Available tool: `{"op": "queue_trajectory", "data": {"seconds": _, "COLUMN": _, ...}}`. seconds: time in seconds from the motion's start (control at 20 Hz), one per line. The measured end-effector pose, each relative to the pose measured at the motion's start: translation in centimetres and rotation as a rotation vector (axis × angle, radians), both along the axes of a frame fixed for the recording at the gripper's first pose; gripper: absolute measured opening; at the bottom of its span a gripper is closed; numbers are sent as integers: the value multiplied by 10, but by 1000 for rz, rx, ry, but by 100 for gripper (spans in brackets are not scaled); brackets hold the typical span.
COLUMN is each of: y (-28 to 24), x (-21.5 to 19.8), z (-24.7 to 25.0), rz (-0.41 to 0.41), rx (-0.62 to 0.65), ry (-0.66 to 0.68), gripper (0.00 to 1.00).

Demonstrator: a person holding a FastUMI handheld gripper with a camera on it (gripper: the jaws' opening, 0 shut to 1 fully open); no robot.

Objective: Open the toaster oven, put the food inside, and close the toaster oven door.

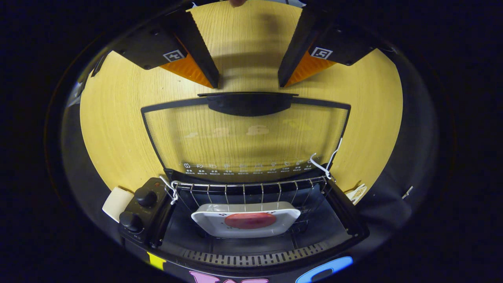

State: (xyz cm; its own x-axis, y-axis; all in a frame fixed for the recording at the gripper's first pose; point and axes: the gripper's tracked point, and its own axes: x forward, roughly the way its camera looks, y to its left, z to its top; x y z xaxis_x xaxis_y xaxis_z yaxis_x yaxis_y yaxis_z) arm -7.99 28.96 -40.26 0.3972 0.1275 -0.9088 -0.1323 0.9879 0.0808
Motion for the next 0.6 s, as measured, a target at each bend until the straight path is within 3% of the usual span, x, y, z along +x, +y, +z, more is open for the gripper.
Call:
{"op": "queue_trajectory", "data": {"seconds": 0.2, "y": -1, "x": 3, "z": -1, "rz": -11, "rx": -23, "ry": 6, "gripper": 99}}
{"op": "queue_trajectory", "data": {"seconds": 0.6, "y": -4, "x": -1, "z": 36, "rz": 1, "rx": 31, "ry": -110, "gripper": 99}}
